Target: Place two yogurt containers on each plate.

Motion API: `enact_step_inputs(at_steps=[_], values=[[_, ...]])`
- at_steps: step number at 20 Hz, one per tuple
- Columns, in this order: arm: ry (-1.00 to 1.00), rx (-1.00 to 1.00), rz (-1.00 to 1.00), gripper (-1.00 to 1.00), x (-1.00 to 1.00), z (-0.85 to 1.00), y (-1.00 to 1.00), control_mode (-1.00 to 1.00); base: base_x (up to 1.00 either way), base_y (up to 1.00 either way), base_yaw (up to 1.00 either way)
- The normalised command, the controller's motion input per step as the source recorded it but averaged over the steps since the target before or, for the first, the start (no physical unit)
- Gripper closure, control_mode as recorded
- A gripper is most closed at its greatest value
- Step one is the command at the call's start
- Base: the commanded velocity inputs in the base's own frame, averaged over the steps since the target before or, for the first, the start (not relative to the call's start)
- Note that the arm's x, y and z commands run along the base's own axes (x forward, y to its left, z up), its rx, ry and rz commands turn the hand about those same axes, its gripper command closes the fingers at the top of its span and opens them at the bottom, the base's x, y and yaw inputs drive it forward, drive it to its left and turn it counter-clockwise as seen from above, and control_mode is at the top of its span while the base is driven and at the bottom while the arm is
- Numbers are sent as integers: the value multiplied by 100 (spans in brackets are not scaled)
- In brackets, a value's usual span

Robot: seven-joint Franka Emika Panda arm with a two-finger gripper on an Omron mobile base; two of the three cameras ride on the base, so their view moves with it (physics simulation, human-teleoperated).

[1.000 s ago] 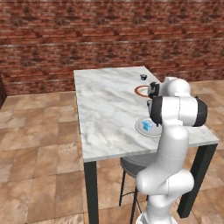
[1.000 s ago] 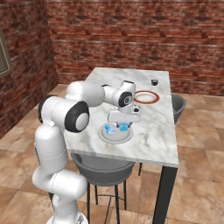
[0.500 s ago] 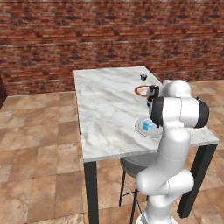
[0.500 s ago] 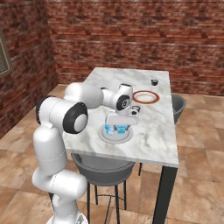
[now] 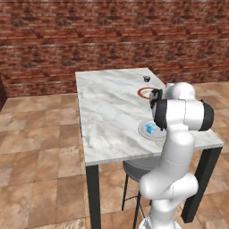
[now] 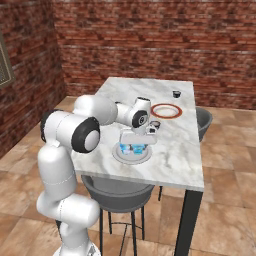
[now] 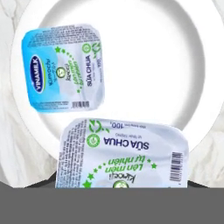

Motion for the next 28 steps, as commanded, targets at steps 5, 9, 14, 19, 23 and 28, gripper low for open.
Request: enact_step_inputs(at_steps=[5,9,14,19,23,28], values=[[0,0,0,100,0,-8,0,-100,0,0,0],[0,0,0,100,0,-12,0,-100,0,0,0],[-3,0,0,100,0,-14,0,-100,0,0,0],[-6,0,0,100,0,-13,0,-100,0,0,0],[-10,0,0,100,0,-9,0,-100,0,0,0],[-13,0,0,100,0,-9,0,-100,0,0,0]])
